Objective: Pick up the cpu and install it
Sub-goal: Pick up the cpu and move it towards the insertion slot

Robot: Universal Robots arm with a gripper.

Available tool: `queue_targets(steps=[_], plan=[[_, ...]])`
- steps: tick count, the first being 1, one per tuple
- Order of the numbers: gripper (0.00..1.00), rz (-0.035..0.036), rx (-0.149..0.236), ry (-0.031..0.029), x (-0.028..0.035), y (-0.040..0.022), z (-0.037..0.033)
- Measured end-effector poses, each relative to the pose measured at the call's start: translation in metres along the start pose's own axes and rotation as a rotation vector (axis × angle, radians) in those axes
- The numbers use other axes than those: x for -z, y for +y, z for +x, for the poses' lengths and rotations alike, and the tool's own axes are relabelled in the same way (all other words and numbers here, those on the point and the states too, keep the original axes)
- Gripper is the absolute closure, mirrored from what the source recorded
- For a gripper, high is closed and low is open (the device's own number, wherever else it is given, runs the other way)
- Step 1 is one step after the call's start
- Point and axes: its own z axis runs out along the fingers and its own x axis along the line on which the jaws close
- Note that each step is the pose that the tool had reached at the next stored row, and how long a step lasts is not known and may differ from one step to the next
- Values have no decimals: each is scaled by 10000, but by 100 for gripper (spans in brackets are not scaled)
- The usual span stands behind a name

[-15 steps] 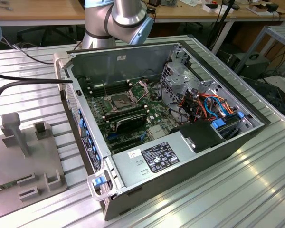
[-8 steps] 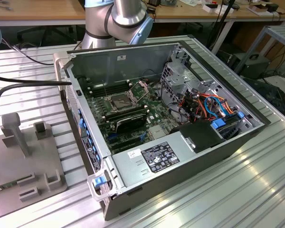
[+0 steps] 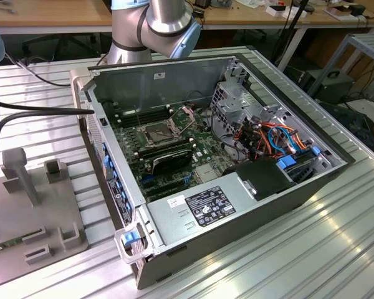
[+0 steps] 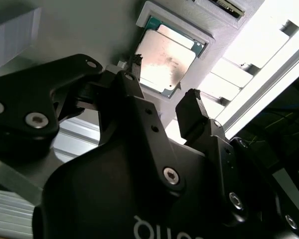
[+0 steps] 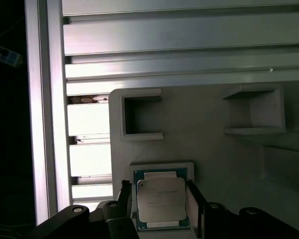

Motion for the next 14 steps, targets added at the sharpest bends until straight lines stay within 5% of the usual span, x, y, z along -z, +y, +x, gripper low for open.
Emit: queue_targets(steps=[14], plan=[[44,10,-1,5,-68,-46,-28]])
